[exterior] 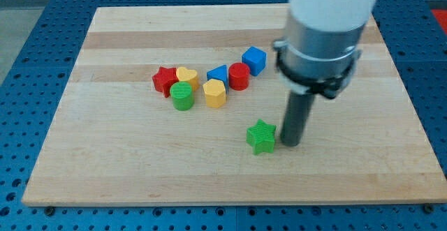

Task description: Place the green star to the bottom left of the green circle

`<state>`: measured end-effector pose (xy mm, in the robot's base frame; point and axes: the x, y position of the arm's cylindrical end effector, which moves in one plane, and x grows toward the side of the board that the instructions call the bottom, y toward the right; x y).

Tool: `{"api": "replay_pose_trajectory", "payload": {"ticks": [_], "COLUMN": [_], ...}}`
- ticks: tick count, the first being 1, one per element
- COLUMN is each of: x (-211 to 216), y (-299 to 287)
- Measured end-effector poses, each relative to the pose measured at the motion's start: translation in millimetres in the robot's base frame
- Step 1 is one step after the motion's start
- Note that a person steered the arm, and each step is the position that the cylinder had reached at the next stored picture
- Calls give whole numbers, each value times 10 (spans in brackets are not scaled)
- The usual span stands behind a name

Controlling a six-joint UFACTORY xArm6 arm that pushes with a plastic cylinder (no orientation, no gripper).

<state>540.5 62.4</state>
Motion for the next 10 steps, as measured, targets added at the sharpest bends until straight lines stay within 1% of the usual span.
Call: {"api": "replay_pose_trajectory", "payload": {"ticks": [1, 2, 3, 4, 5, 6, 7, 8, 9, 10], "x": [143, 180, -124, -284, -206, -120, -170, -265, -265, -424], "y": [-754, -715, -256, -453, -803, -904, -908, -1184, -1681, -1949]}}
